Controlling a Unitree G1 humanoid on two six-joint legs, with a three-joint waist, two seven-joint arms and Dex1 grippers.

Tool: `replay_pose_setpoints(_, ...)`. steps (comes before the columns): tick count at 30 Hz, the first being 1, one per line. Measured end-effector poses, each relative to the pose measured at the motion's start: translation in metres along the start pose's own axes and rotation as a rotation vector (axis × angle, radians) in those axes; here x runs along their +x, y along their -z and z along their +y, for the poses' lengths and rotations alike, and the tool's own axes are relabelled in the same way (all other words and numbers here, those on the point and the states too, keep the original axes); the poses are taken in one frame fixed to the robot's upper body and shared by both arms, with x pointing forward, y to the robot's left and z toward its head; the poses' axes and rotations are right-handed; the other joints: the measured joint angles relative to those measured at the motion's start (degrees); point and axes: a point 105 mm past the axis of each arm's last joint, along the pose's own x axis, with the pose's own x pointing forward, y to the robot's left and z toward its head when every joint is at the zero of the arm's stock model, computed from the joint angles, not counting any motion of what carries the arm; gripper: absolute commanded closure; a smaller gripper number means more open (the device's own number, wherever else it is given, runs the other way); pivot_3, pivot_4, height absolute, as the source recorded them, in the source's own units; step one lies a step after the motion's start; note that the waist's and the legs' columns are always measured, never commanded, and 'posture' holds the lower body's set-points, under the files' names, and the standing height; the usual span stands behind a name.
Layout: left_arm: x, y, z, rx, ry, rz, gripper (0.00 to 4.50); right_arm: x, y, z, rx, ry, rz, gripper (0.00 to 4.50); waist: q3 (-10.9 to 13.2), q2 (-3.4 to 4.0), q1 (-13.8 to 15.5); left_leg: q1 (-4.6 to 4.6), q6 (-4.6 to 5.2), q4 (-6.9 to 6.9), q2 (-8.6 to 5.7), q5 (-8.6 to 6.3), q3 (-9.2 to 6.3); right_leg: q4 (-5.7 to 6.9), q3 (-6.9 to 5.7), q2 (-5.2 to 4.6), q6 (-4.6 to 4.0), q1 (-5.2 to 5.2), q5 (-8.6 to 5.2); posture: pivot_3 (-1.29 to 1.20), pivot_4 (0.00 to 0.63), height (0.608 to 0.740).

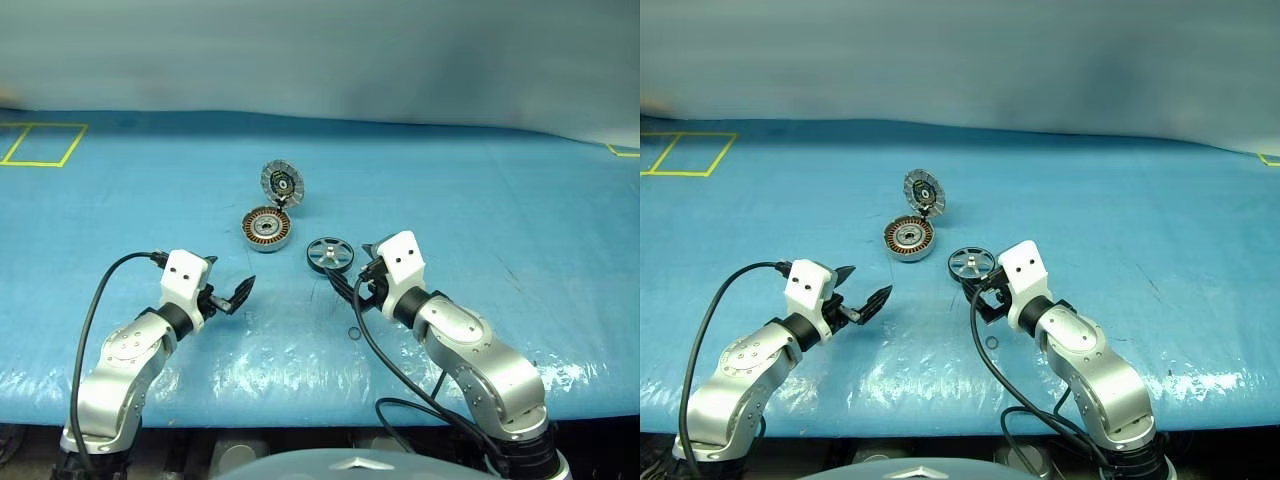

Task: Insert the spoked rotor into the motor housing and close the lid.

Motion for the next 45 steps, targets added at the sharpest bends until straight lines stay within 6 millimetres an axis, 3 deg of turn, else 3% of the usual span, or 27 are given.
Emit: replay_pose_setpoints(45, 0.0004, -0.001, -0.0001, 0.008, 0.005, -0.001, 0.0, 0.0023, 0.0004, 0.007, -0.046, -0.04, 0.011, 0.02, 0.0, 0.0, 0.0, 0.0, 0.0, 0.0, 0.0, 0.0, 0.0, 0.0, 0.0, 0.0, 0.0, 0.0, 0.01, 0.0, 0.15, 0.74)
